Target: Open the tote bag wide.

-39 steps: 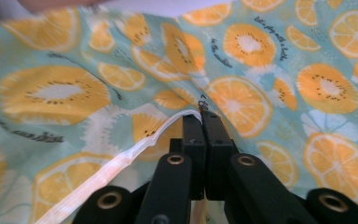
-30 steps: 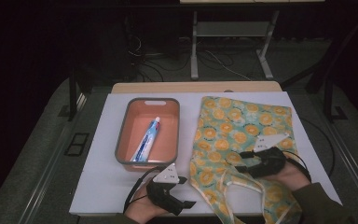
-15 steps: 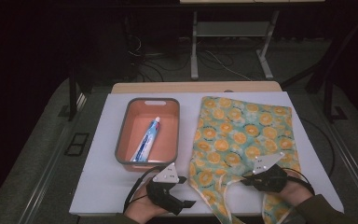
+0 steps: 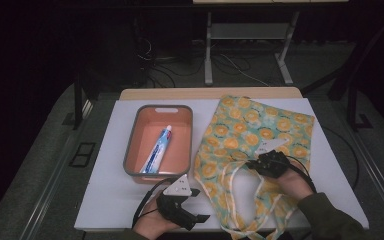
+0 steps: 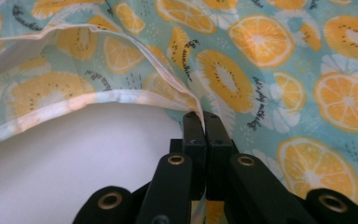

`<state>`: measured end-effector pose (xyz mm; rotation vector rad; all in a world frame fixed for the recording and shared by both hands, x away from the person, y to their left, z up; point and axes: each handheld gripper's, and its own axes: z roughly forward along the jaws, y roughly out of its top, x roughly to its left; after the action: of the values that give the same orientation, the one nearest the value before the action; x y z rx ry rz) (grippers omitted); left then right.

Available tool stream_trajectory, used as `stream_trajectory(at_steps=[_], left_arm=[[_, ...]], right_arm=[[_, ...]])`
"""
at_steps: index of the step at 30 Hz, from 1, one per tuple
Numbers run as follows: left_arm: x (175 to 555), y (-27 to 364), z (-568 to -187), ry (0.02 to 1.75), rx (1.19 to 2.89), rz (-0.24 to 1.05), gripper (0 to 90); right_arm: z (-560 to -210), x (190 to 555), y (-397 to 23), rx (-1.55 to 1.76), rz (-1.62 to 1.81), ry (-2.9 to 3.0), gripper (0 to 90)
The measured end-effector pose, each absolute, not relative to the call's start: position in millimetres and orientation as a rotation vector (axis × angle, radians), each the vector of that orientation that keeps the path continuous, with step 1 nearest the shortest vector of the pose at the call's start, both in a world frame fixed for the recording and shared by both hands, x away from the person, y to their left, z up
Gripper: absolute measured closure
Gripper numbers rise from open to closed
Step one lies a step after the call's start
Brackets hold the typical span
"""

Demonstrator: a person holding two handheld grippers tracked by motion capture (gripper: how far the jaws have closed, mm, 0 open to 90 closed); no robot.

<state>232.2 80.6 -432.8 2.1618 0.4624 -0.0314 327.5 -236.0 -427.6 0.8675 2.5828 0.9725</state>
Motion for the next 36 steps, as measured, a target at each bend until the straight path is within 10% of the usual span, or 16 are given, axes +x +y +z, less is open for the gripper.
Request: stream_trajectory(at_steps=[7, 14, 36], left_arm=[[232.2, 81.0, -432.8, 0.455, 2.164, -0.036, 17.0], [232.5, 81.7, -432.6, 0.455, 2.162, -0.036, 16.7], [232.0, 80.9, -433.1, 0.452, 2.168, -0.038, 16.1]], right_arm=[[-432.0, 344.1, -214.9, 0.928, 0.963, 2.547, 87.0], [-407.7, 321.0, -232.8, 0.839, 1.129, 2.556, 45.4], [-422.6, 217.4, -192.1, 0.317, 1.260, 2.922, 45.5]])
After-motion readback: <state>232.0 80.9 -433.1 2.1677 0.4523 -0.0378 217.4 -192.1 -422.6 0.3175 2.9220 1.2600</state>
